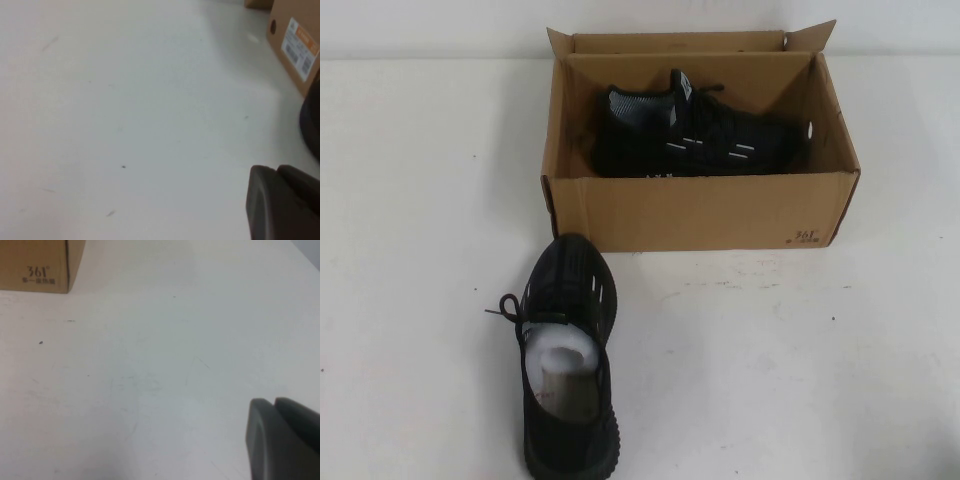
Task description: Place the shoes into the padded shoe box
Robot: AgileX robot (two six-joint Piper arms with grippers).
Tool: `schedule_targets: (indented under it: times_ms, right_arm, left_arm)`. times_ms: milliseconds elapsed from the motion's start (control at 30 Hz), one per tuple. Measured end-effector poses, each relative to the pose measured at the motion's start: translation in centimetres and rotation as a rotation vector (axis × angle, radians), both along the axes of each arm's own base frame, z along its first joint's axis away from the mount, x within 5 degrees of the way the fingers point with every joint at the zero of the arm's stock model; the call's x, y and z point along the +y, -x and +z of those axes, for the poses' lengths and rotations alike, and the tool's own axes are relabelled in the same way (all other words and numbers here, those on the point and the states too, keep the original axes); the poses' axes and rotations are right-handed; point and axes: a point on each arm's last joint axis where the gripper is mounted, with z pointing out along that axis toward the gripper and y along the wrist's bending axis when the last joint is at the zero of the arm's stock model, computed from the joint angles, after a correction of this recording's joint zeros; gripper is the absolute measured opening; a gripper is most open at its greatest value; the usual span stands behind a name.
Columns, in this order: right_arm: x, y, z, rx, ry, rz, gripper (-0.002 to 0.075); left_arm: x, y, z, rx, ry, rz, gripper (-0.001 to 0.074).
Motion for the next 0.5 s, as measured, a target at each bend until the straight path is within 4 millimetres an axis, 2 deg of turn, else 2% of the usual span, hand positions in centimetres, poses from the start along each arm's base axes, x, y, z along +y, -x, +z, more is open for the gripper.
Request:
schedule_targets:
  times_ms: [200, 400, 500]
  right_arm:
    - [0.0, 0.0, 0.0, 0.0, 0.0, 0.0, -0.0006]
    - [0.0, 0.0, 0.0, 0.0, 0.0, 0.0, -0.0006]
    - [0.0, 0.0, 0.0, 0.0, 0.0, 0.0, -0.0006]
  left_arm:
    - [-0.3, -0.2, 1.1, -0.108, 0.251, 0.013, -0.0004]
    - [-0.2, -0.3, 2.4, -0.242, 0.317, 0.023, -0.0004]
    - [-0.2, -0.3, 2.2, -0.211, 0.415, 0.034, -0.0004]
